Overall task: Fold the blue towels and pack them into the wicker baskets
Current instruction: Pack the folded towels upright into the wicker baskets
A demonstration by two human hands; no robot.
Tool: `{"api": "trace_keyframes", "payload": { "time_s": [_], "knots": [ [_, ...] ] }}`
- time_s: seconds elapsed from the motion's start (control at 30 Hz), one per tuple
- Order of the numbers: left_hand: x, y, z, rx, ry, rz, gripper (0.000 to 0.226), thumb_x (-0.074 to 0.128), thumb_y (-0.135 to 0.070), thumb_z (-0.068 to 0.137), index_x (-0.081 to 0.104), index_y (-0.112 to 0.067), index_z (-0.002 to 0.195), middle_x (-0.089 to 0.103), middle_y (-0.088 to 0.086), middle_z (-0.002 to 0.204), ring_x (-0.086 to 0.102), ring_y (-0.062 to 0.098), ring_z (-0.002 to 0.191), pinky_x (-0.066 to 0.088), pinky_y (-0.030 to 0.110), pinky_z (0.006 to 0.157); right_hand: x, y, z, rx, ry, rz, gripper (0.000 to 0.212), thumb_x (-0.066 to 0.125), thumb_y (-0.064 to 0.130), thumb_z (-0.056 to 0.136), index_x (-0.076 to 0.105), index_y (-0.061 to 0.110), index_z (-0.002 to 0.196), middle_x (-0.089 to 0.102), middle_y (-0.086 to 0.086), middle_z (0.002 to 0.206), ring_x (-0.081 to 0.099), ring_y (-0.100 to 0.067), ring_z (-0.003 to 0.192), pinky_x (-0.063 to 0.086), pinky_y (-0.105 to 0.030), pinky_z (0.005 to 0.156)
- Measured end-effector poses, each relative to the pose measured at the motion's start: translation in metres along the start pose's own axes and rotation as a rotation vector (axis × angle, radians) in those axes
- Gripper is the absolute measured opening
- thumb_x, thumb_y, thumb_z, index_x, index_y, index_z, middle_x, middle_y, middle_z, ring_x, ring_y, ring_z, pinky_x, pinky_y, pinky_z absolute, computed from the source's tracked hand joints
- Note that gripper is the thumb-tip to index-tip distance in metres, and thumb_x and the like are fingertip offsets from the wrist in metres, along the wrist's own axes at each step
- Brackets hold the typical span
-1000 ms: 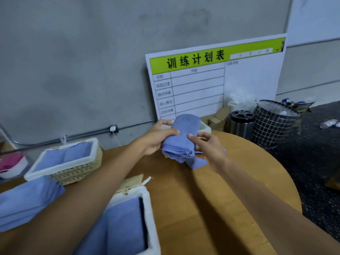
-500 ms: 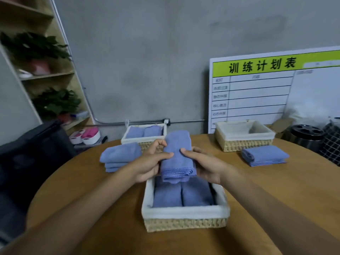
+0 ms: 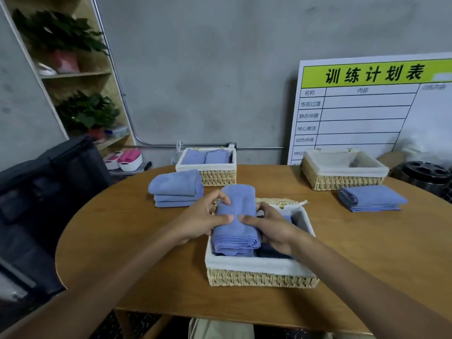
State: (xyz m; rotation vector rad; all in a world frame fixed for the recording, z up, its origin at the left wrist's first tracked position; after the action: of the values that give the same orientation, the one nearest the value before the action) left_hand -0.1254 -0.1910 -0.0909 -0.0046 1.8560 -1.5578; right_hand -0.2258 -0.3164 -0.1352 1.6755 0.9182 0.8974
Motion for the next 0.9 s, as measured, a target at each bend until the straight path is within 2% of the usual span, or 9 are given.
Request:
{"api": "trace_keyframes", "payload": {
  "time_s": [0.1, 0.17, 0.27, 0.37, 0.47, 0.6, 0.7, 0.77, 0.9],
  "knots": [
    [0.004, -0.011, 0.002, 0.173, -0.016, 0.384, 0.025, 0.069, -0.034, 0.093, 0.052, -0.032, 0.111, 0.057, 0.010, 0.093, 0.052, 0.019, 0.070, 0.040, 0.030, 0.066, -0.005, -0.005, 0.000, 0.008, -0.006, -0.059, 0.051, 0.074, 0.017, 0.088, 0.044, 0.002, 0.127, 0.068, -0.013, 0.112, 0.073, -0.026, 0.092, 0.060, -0.038, 0.069],
    [0.005, -0.015, 0.002, 0.251, -0.046, 0.548, 0.033, 0.071, -0.038, 0.090, 0.053, -0.034, 0.118, 0.053, -0.006, 0.109, 0.051, 0.005, 0.086, 0.043, 0.028, 0.077, -0.006, -0.009, 0.000, 0.018, 0.012, -0.080, 0.049, 0.074, 0.017, 0.089, 0.045, 0.006, 0.128, 0.067, -0.011, 0.112, 0.073, -0.022, 0.085, 0.058, -0.030, 0.061],
    [0.001, -0.007, -0.001, 0.245, -0.049, 0.641, 0.045, 0.070, -0.051, 0.087, 0.054, -0.040, 0.128, 0.039, -0.014, 0.132, 0.047, 0.004, 0.113, 0.043, 0.028, 0.094, -0.004, -0.013, 0.001, 0.022, 0.068, -0.112, 0.040, 0.073, 0.017, 0.090, 0.049, 0.016, 0.121, 0.066, -0.003, 0.105, 0.070, -0.014, 0.078, 0.052, -0.022, 0.054],
    [-0.002, 0.006, -0.003, 0.191, -0.034, 0.712, 0.051, 0.068, -0.057, 0.086, 0.052, -0.043, 0.133, 0.036, -0.014, 0.136, 0.046, 0.005, 0.117, 0.044, 0.031, 0.097, -0.001, -0.016, 0.006, 0.008, 0.083, -0.230, 0.045, 0.076, 0.023, 0.088, 0.049, 0.019, 0.124, 0.065, 0.003, 0.109, 0.068, -0.014, 0.094, 0.058, -0.027, 0.068],
    [0.001, 0.013, -0.003, 0.172, -0.019, 0.758, 0.053, 0.065, -0.061, 0.086, 0.050, -0.044, 0.133, 0.034, -0.015, 0.135, 0.049, 0.006, 0.113, 0.048, 0.035, 0.094, -0.001, -0.013, 0.010, -0.044, 0.073, -0.454, 0.055, 0.077, 0.035, 0.085, 0.048, 0.016, 0.128, 0.060, 0.013, 0.107, 0.061, -0.001, 0.096, 0.053, -0.018, 0.072],
    [0.001, 0.010, 0.001, 0.175, 0.014, 0.807, 0.057, 0.066, -0.063, 0.084, 0.051, -0.043, 0.135, 0.029, -0.014, 0.141, 0.041, 0.009, 0.127, 0.042, 0.034, 0.102, -0.007, 0.010, 0.008, -0.251, -0.033, -0.923, 0.045, 0.082, 0.044, 0.078, 0.049, 0.018, 0.093, 0.050, 0.011, 0.082, 0.045, -0.001, 0.069, 0.034, -0.016, 0.055],
    [-0.001, -0.002, -0.002, 0.302, 0.010, 0.829, 0.064, 0.067, -0.065, 0.082, 0.051, -0.042, 0.140, 0.021, -0.016, 0.156, 0.022, 0.003, 0.141, 0.028, 0.033, 0.111, -0.009, 0.043, -0.009, -0.593, -0.153, -1.117, 0.060, 0.087, 0.042, 0.069, 0.046, 0.018, 0.106, 0.046, 0.005, 0.107, 0.046, -0.007, 0.078, 0.033, -0.020, 0.060],
    [0.003, 0.001, -0.001, 0.293, 0.081, 0.835, 0.074, 0.059, -0.071, 0.081, 0.041, -0.044, 0.148, 0.016, -0.020, 0.160, 0.015, 0.000, 0.146, 0.023, 0.041, 0.116, -0.002, 0.051, -0.013, -0.736, -0.062, -1.217, 0.068, 0.085, 0.045, 0.071, 0.051, 0.020, 0.124, 0.046, 0.007, 0.124, 0.051, -0.010, 0.097, 0.041, -0.024, 0.075],
    [0.004, 0.018, 0.006, 0.155, 0.213, 0.862, 0.081, 0.053, -0.079, 0.080, 0.024, -0.053, 0.152, 0.002, -0.031, 0.161, -0.001, 0.000, 0.150, 0.002, 0.053, 0.122, 0.003, 0.033, -0.003, -0.709, 0.125, -1.271, 0.069, 0.078, 0.049, 0.078, 0.058, 0.016, 0.135, 0.049, 0.001, 0.134, 0.052, -0.017, 0.120, 0.045, -0.034, 0.099]
  ]
}}
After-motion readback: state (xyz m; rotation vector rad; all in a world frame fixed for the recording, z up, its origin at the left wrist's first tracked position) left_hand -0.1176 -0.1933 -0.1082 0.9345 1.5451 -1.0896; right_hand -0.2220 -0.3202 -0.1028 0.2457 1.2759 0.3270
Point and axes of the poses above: each hand's wrist, its own z-axis towards the middle knuckle, its own x-axis out of the palm, y = z × x, the point moved 7 cm from there along z, towards the middle knuckle
